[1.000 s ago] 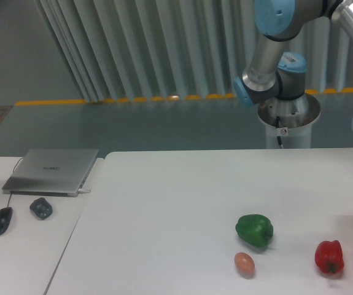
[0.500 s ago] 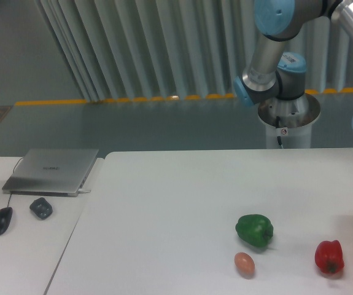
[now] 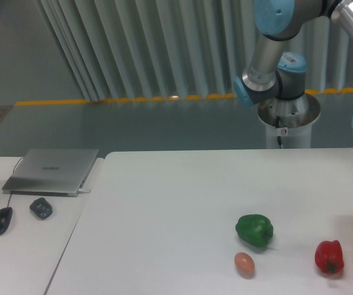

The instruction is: Place the triangular bread on the table

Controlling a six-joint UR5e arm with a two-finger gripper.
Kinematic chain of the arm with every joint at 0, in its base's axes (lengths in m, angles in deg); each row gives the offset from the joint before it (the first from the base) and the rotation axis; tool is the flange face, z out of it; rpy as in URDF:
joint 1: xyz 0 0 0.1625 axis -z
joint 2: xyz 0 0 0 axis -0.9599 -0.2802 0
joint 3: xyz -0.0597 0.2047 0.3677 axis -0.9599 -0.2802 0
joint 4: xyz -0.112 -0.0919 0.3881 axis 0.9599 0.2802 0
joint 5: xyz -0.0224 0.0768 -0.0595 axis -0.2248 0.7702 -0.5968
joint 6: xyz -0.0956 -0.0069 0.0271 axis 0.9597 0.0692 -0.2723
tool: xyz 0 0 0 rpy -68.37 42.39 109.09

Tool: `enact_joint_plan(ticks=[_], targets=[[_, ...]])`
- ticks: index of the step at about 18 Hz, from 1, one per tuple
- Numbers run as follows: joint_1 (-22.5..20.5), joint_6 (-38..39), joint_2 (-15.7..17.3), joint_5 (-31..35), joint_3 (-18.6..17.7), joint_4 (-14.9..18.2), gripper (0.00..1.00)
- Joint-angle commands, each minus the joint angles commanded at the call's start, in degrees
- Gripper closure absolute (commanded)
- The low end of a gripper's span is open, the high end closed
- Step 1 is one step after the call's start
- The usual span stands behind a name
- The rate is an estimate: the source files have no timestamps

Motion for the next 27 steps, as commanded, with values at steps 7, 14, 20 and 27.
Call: enact_joint_plan(ticks=[7, 14, 20, 27], targets=[[-0.2, 0.0, 0.8, -0.1, 1.9, 4.4, 0.89], [-0.6, 0.8, 2.2, -1.3, 5.4, 11.0, 0.93], [-1.1, 4.4, 5.5, -9.0, 6.5, 18.4, 0.93], [3.4, 10.4, 9.8, -16.9, 4.9, 24.6, 0.91]])
